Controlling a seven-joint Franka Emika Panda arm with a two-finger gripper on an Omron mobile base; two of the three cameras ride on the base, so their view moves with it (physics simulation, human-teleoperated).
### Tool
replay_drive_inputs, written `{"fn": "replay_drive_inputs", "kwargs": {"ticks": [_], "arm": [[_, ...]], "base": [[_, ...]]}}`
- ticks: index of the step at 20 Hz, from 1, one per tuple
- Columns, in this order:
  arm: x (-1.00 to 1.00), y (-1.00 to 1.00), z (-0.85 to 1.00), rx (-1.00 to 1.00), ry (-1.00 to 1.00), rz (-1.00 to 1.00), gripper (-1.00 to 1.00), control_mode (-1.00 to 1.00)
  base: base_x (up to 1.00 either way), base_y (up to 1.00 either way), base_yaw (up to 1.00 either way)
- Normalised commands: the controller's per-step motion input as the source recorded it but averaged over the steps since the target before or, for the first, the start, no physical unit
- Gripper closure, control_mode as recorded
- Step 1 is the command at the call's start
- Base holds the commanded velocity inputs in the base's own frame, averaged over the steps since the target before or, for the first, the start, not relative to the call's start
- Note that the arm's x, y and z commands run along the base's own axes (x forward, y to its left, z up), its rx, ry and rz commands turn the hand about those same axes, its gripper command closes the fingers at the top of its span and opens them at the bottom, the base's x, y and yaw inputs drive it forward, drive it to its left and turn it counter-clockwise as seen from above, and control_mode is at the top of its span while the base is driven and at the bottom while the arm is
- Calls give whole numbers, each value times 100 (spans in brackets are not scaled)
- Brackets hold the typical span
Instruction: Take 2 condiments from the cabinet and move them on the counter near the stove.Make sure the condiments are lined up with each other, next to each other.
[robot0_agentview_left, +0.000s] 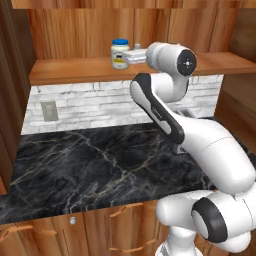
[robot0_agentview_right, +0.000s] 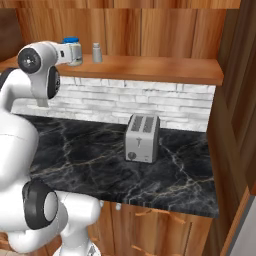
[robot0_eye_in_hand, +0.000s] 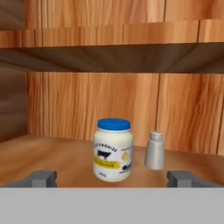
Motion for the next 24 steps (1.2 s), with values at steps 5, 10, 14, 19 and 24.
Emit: {"fn": "replay_drive_inputs", "kwargs": {"ticks": [5,10,14,19,24], "arm": [[56,0,16,4,12,0,-100,-100],[53,8,19,1,10,0,-100,-100],[45,15,4,0,8,0,-100,-100],[38,16,1,0,4,0,-100,-100],[36,3,-11,-1,1,0,-100,-100]], "base": [[0,0,0],[0,0,0],[0,0,0],[0,0,0],[0,0,0]]}}
